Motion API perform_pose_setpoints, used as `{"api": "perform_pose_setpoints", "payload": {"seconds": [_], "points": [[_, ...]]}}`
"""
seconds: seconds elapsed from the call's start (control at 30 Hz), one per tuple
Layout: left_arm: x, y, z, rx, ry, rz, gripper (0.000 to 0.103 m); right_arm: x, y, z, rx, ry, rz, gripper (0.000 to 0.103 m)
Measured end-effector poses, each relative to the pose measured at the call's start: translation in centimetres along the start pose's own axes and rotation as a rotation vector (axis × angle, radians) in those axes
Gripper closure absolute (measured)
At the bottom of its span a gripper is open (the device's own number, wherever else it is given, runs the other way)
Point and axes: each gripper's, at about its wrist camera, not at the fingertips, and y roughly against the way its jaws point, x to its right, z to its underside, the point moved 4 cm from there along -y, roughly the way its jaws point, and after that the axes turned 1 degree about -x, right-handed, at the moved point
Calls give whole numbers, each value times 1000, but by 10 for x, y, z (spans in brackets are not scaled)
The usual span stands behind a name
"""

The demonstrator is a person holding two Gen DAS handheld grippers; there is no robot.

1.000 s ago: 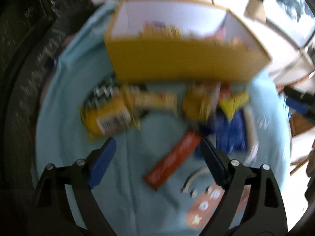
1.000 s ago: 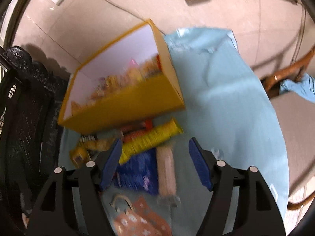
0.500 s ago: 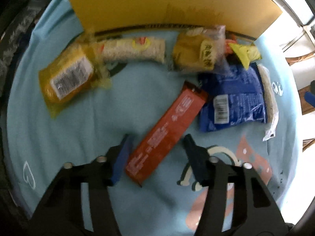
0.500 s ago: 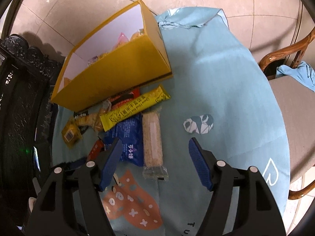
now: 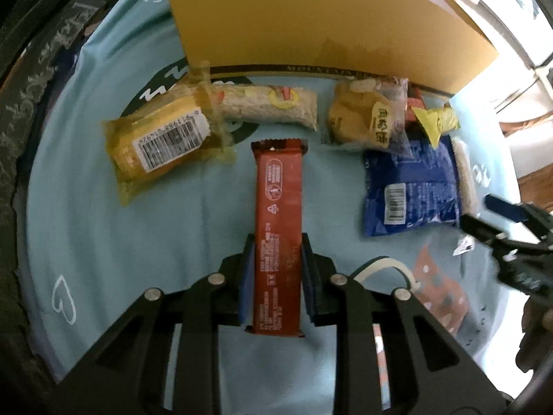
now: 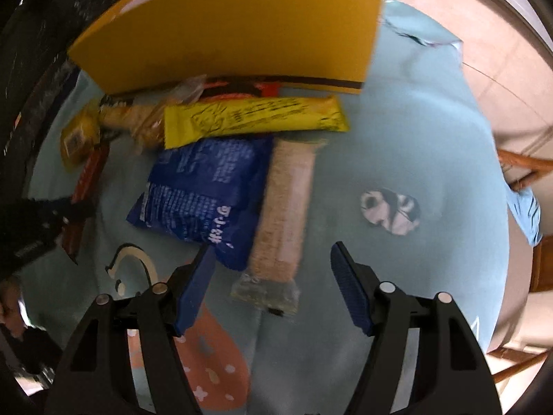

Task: Organize snacks
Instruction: 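Grasp the red wafer bar with the left gripper while the right grasps the rice-cracker stick, then carry both snacks into the yellow box and open both grippers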

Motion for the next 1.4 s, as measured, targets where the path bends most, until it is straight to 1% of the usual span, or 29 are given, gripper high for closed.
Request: {"api": "perform_pose_setpoints", "payload": {"seconds": [0.03,0.1,0.2,0.3,0.37,0.47,0.53,0.67,0.73,0.8,0.83,0.87,0.9,0.97,1.03,1.1,1.13,1.2,1.33,1.4], "points": [[-2,1,-1,-1,8,5,79,-3,-3,-1,-4,19,14,42],[-6,3,-1,-1,16,7,79,-9,-5,-2,-8,51,10,52],[-9,3,0,-6,27,21,79,-8,-6,-3,-13,54,7,53],[-12,6,7,-13,36,27,79,0,-4,-2,-23,20,-48,54],[-11,5,6,-12,38,25,79,7,1,-3,-25,-4,-63,54],[-9,4,8,-10,39,31,79,13,10,-2,-2,-12,-66,54],[-8,3,7,-13,36,27,79,18,13,-3,6,-23,-53,54],[-4,-4,8,-27,45,27,79,23,2,-8,-15,-34,4,54],[-3,-6,10,-33,40,26,79,19,-8,-11,-43,-11,36,54],[-3,-7,10,-37,39,26,79,19,-14,-11,-45,28,85,54],[-2,-7,10,-37,39,28,79,17,-16,-12,-46,46,104,61],[-1,-7,10,-36,40,29,79,15,-17,-12,-37,56,101,64],[-1,-6,11,-35,42,30,79,15,-17,-13,-35,60,95,72],[-1,-4,11,-33,47,33,79,14,-16,-12,-47,78,92,73],[-1,-4,11,-30,52,35,79,18,-15,-12,-57,51,59,73],[-1,0,13,-22,55,36,79,33,-7,-7,-59,2,29,73],[-2,2,14,-19,56,36,79,41,-2,-3,-59,-38,-9,73],[-2,8,15,-5,55,37,79,52,7,2,-55,-81,-57,73],[1,19,17,15,55,39,79,64,30,9,-29,-126,-129,73],[3,25,18,23,50,42,79,63,41,11,-15,-121,-144,73]]}}
